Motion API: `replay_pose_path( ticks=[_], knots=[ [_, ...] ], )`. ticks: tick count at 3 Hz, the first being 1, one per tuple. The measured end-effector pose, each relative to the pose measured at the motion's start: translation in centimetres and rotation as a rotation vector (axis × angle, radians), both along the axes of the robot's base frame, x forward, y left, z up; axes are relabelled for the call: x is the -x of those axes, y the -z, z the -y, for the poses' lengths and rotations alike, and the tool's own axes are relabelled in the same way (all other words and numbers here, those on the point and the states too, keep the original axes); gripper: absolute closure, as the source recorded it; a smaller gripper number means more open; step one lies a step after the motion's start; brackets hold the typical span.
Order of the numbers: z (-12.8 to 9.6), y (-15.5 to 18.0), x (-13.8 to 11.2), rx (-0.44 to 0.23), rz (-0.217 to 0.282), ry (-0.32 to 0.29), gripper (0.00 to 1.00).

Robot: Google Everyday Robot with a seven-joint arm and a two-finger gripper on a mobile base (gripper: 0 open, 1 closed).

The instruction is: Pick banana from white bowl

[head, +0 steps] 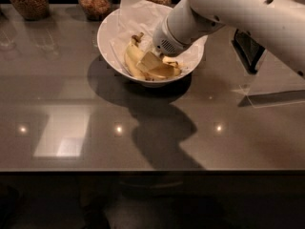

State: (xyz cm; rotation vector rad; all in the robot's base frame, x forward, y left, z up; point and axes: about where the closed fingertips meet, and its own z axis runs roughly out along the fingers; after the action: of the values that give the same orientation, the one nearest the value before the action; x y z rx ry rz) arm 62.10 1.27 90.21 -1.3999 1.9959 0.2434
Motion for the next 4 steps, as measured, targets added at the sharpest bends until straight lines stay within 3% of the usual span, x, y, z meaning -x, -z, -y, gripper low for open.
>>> replay_pose_path(
  ticks=[2, 4],
  knots=[
    [-0.9, -3.6, 1.8, 0.015, 0.022, -0.044, 1.00],
    [0.2, -6.2, 7.3, -0.009, 0.029, -0.120, 1.00]
  ],
)
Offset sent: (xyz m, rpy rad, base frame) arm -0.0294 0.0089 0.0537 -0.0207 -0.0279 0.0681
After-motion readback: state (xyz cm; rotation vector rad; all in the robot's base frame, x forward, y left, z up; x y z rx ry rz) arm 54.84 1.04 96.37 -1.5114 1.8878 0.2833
